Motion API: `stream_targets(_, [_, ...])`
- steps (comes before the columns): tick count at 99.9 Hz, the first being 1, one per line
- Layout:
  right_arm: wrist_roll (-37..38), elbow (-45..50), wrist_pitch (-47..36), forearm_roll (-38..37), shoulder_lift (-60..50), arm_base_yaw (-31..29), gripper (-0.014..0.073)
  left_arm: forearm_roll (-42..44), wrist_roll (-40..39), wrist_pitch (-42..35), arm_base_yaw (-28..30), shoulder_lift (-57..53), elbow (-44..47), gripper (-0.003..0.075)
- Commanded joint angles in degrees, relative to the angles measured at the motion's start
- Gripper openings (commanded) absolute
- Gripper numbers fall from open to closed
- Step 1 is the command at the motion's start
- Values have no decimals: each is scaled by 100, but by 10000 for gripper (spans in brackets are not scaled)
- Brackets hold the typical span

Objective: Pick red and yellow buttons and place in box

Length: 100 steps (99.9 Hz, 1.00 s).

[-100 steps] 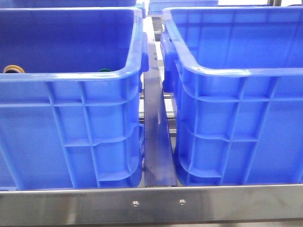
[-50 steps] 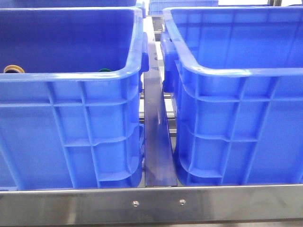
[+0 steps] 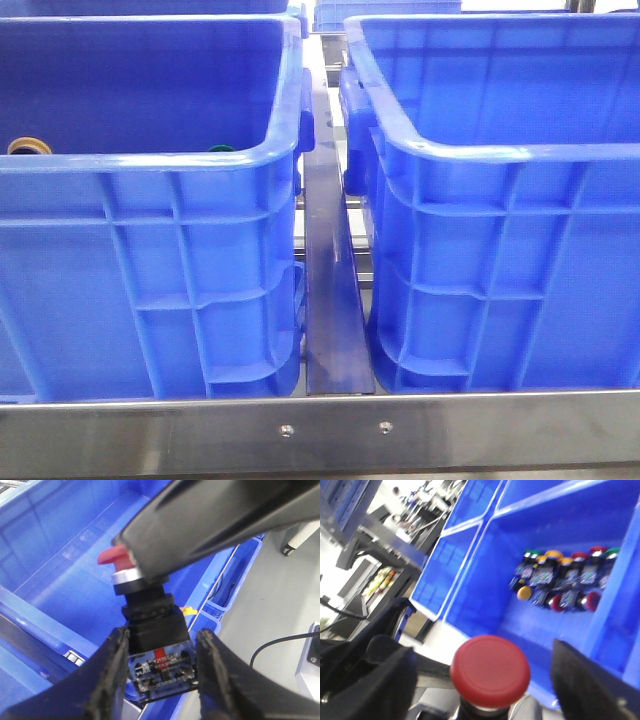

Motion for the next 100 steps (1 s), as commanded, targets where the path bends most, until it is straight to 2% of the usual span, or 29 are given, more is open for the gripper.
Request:
stream_targets(1, [-146, -233, 219, 430, 16, 7, 438, 36, -5, -403, -40, -164, -151, -20])
stream_targets(19, [-171, -233, 323, 421, 16, 7, 178, 36, -5, -403, -40, -164, -151, -20])
stream_targets(26, [-187, -233, 334, 421, 16, 7, 129, 36, -5, -403, -40, -164, -151, -20])
stream_targets(37, [-192, -233, 334, 421, 16, 7, 132, 36, -5, -403, -40, -164, -151, 18])
stream_targets(43, [-209, -233, 323, 421, 16, 7, 132, 36, -5, -403, -40, -164, -151, 119])
stream_targets(49, [-213, -233, 290, 421, 16, 7, 132, 36, -5, -403, -40, -164, -151, 256])
stream_targets(51, [-220, -233, 279, 421, 16, 7, 132, 36, -5, -403, -40, -164, -151, 335])
stream_targets(56, [-254, -233, 249, 421, 16, 7, 132, 36, -5, -403, -40, -164, -151, 466])
stream_targets(61, [-310, -233, 196, 421, 16, 7, 132, 36, -5, -392, -40, -164, -151, 565])
stream_targets(65, [-351, -233, 108, 421, 16, 7, 132, 36, -5, -378, -40, -164, -151, 616])
stream_targets(69, [-386, -233, 8, 426, 16, 7, 132, 36, -5, -367, -40, -164, -151, 633])
stream_targets(87, [-588, -233, -679, 431, 16, 7, 132, 63, -61, -367, 79, -200, -151, 617])
stream_targets(100, [-777, -233, -1181, 431, 16, 7, 132, 61, -61, -367, 397, -306, -151, 617])
